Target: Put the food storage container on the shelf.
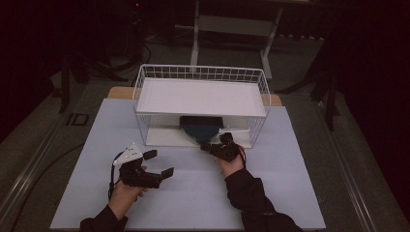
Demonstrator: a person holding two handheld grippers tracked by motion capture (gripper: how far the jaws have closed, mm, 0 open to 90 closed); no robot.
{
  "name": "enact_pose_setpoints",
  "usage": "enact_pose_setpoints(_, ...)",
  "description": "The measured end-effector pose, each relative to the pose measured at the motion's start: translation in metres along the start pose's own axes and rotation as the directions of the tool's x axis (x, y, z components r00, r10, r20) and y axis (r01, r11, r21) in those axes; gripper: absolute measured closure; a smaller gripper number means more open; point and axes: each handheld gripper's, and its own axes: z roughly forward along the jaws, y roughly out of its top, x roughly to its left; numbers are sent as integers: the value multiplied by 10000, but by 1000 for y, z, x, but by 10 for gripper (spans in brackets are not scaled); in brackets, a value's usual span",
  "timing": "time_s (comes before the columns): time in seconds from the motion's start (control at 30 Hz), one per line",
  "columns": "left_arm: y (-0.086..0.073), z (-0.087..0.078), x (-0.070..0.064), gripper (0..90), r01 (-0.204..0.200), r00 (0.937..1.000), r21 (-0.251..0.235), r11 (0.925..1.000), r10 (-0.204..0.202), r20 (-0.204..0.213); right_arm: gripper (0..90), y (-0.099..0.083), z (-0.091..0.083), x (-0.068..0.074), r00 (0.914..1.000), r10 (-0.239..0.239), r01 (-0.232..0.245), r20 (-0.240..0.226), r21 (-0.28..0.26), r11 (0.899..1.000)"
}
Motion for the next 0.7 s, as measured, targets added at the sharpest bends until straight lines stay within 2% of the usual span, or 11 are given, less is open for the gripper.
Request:
enact_pose_setpoints(0.1,0,0,0,14,0,10000,1,10000,0,14,900,5,2,-2,9998,70,-69,183,-59,10000)
enact_pose_setpoints(0.43,1,-1,0,14,27,10000,3,10000,-27,43,894,6,6,-1,9999,136,-136,-5,-50,9999)
enact_pose_setpoints(0.47,1,-1,-1,14,2,10000,-54,10000,-2,46,846,4,3,2,10000,34,-34,-55,-56,10000)
enact_pose_setpoints(0.5,1,-1,-1,14,2,10000,-54,10000,-2,46,846,4,3,2,10000,34,-34,-55,-56,10000)
enact_pose_setpoints(0.53,2,-2,-1,14,-4,10000,-45,10000,4,94,776,2,-1,6,9999,-92,92,-68,-91,9999)
enact_pose_setpoints(0.57,2,-2,-1,14,-4,10000,-45,10000,4,94,776,2,-1,6,9999,-92,92,-68,-91,9999)
enact_pose_setpoints(0.6,3,-3,-4,14,-86,9999,-47,10000,86,123,658,0,-7,10,9997,-191,189,-122,-204,9996)
enact_pose_setpoints(0.63,3,-3,-4,14,-86,9999,-47,10000,86,123,658,0,-7,10,9997,-191,189,-122,-204,9996)
enact_pose_setpoints(0.67,3,-3,-5,14,-138,9998,-40,9999,138,157,531,-3,-13,13,9990,-410,404,-153,-327,9986)
enact_pose_setpoints(0.7,3,-3,-6,14,-185,9997,-34,9998,185,156,531,-3,-13,13,9990,-410,404,-153,-327,9986)
